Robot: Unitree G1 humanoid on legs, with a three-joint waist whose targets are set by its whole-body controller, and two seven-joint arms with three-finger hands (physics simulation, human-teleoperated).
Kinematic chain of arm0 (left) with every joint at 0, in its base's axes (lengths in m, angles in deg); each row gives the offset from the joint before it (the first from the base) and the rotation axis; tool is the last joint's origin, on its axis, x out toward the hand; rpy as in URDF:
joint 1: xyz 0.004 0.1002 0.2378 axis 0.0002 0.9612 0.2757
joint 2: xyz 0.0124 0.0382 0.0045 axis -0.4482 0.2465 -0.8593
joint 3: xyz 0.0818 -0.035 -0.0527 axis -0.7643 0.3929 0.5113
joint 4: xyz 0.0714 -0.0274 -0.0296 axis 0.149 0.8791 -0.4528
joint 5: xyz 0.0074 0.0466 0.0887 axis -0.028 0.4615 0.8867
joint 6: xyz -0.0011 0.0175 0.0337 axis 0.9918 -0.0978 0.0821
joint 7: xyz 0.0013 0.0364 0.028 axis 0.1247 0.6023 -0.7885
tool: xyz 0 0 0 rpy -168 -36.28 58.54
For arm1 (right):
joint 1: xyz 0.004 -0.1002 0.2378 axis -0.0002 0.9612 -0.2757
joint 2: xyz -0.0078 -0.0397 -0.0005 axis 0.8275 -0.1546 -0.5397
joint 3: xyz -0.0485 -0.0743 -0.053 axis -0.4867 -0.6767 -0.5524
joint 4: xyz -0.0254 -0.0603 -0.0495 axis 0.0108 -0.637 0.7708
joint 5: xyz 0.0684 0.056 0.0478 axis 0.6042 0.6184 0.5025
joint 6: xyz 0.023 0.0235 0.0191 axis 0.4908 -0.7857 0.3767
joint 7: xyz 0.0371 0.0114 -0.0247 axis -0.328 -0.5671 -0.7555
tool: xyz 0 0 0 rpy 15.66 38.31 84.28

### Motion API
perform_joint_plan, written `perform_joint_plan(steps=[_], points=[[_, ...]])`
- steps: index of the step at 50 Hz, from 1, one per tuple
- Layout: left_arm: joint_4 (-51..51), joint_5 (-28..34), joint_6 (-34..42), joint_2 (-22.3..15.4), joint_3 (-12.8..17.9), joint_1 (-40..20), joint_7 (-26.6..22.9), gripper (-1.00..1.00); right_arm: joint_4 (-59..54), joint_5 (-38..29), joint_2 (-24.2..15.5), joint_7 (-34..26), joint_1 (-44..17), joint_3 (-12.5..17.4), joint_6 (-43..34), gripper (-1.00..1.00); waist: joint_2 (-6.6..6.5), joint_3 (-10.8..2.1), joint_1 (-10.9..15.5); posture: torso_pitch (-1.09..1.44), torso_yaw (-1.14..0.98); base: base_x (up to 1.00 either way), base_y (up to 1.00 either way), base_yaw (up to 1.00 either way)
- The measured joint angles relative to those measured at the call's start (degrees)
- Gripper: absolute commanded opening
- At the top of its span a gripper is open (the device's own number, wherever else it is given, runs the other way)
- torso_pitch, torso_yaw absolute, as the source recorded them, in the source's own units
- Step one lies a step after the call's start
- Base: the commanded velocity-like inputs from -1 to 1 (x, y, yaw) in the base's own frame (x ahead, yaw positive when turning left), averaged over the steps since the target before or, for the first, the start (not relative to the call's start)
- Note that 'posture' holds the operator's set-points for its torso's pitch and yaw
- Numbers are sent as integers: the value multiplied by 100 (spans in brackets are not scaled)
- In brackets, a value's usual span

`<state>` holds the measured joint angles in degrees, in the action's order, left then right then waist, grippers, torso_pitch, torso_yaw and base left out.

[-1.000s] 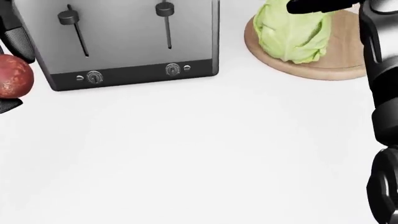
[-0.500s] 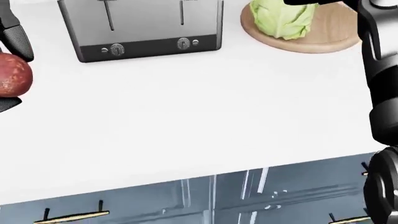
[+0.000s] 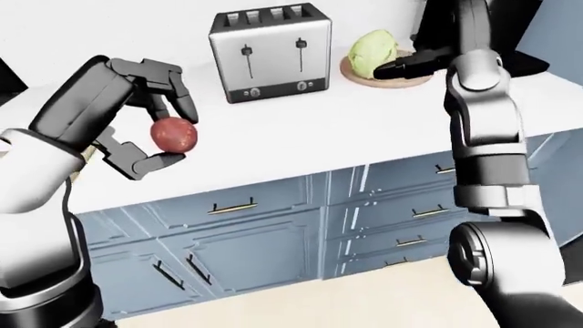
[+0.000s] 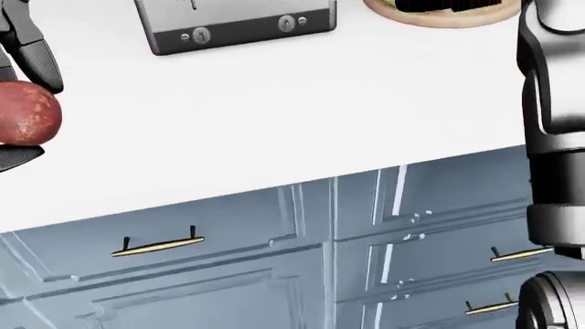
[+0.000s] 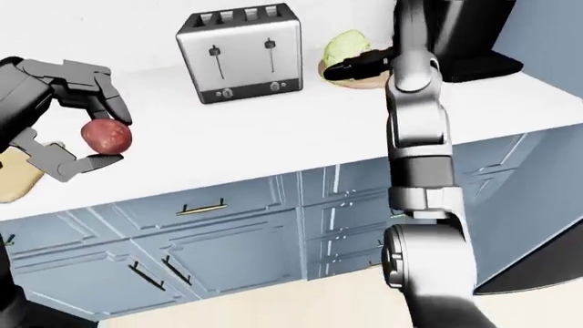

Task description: Place the lettuce and the sweet potato on separate cutting boards.

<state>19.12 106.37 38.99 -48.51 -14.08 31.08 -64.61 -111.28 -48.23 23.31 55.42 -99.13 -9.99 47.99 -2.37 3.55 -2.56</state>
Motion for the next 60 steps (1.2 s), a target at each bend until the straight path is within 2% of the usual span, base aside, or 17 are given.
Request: perform_joint_plan(steps=[2, 4, 9, 14, 17, 24, 30, 37, 43, 47, 49, 51, 52, 56, 58, 60], points=[[-11, 0, 24, 26, -10, 18, 26, -100, 882, -38, 134, -136, 381, -53, -329, 100, -157, 23, -9, 0, 0, 0, 47, 0], [-17, 3, 58, 40, -16, 17, 45, -100, 1594, -96, 293, -300, 694, -137, -607, 100, -410, -48, 13, 0, 0, 0, 39, 0], [3, -17, 212, 93, 67, 33, 130, -100, 2761, -216, 694, -810, 1435, -430, -1200, 100, -300, -66, 174, 0, 0, 0, 20, 0], [88, -84, 243, 75, 58, -43, 341, -100, 3168, -290, 780, -1063, 1499, -287, -1459, 100, -96, -79, 192, 0, 0, 0, 0, 0], [157, -105, 288, 47, 94, -10, 397, -100, 3266, -324, 802, -1050, 1459, -260, -1419, 100, -21, -84, 241, 0, 0, 0, 0, 0], [195, -117, 272, 89, 82, 134, 527, -100, 3305, -332, 873, -1087, 1500, -353, -1379, 100, 42, -94, 341, 0, 0, 0, 10, 0], [77, -106, 239, 129, 40, 150, 528, -100, 3313, -370, 884, -1114, 1552, -314, -1407, 100, 36, -74, 290, 0, 0, 0, 20, 0], [74, -90, 198, 156, 4, 117, 508, -100, 3453, -380, 884, -1140, 1559, -290, -1399, 100, 43, -123, 196, 0, 0, 0, 20, 0], [46, -68, 235, 176, 12, 136, 489, -100, 3478, -370, 909, -1158, 1560, -311, -1408, 100, 143, -140, 163, 0, 0, 0, 20, 0], [64, -62, 221, 176, 15, 134, 494, -100, 3489, -364, 924, -1168, 1561, -327, -1417, 100, 299, -178, 159, 0, 0, 0, 20, 0], [35, -66, 204, 226, -16, 170, 491, -100, 3508, -372, 913, -1167, 1615, -305, -1414, 100, 260, -175, 114, 0, 0, 0, 20, 0], [53, -78, 200, 248, -98, 205, 452, -100, 3472, -397, 903, -1160, 1675, -267, -1444, 100, 392, -219, 157, 0, 0, 0, 21, 0], [59, -81, 203, 243, -106, 206, 437, -100, 3443, -409, 900, -1159, 1659, -262, -1459, 100, 407, -240, 178, 0, 0, 0, 38, 0], [35, -66, 193, 224, -25, 171, 460, -100, 3511, -431, 905, -1163, 1598, -291, -1391, 100, 380, -171, 230, 0, 0, 0, 62, 0], [12, -69, 165, 218, -26, 146, 473, -100, 3511, -436, 908, -1166, 1605, -277, -1369, 100, 284, -159, 227, 0, 0, 0, 64, 0], [-5, -76, 140, 218, -48, 129, 475, -100, 3481, -444, 905, -1166, 1616, -259, -1377, 100, 136, -141, 203, 0, 0, 0, 63, 0]])
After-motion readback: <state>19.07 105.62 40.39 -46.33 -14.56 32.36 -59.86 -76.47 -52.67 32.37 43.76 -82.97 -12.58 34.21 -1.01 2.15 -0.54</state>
